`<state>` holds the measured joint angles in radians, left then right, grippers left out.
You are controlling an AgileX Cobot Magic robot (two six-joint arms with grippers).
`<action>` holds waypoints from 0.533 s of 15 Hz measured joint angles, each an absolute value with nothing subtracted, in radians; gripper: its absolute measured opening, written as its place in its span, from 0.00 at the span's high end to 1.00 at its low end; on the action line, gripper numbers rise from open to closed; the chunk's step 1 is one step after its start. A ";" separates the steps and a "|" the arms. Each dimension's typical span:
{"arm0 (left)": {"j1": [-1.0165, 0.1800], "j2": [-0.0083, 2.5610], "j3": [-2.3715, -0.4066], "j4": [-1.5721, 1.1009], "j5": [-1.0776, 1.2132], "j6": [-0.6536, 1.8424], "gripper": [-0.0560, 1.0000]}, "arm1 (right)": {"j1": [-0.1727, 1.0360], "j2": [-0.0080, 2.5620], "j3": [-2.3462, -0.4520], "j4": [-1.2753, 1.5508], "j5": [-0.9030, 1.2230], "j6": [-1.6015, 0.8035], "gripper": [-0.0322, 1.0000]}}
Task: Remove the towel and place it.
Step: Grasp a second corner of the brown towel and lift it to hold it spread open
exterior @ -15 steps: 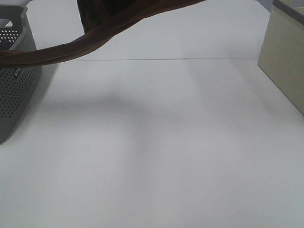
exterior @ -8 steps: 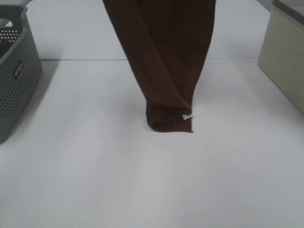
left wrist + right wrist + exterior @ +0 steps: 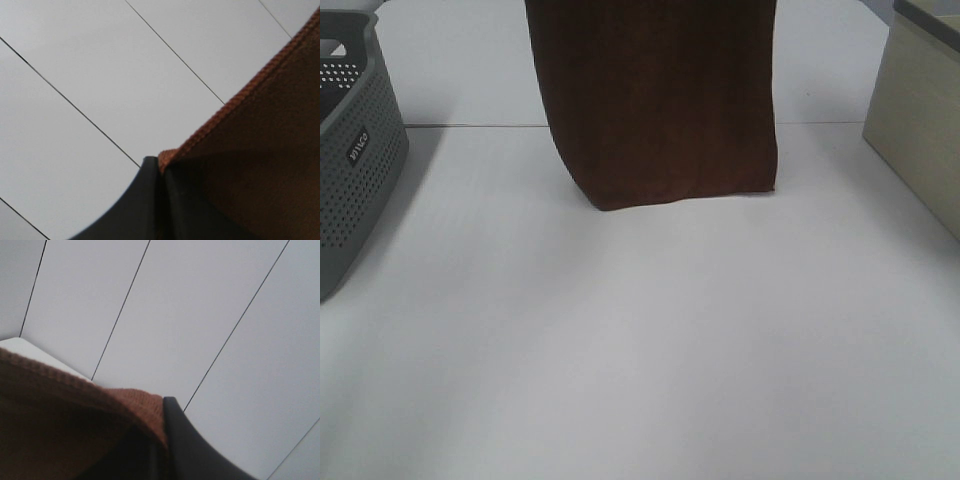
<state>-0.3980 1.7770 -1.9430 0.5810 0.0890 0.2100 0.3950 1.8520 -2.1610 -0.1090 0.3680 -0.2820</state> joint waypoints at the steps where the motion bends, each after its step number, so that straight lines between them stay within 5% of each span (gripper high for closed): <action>1: -0.375 1.801 -1.943 0.576 0.029 0.198 0.95 | 0.395 1.869 -2.161 -0.121 0.332 -0.276 0.96; 8: -0.240 1.969 -1.956 0.514 -0.299 0.167 0.95 | 0.392 2.010 -2.164 -0.124 0.083 -0.259 0.96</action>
<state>-0.2400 1.9690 -1.9560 0.5140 -0.2990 0.1670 0.3920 2.0100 -2.1640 -0.1240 0.0830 -0.2590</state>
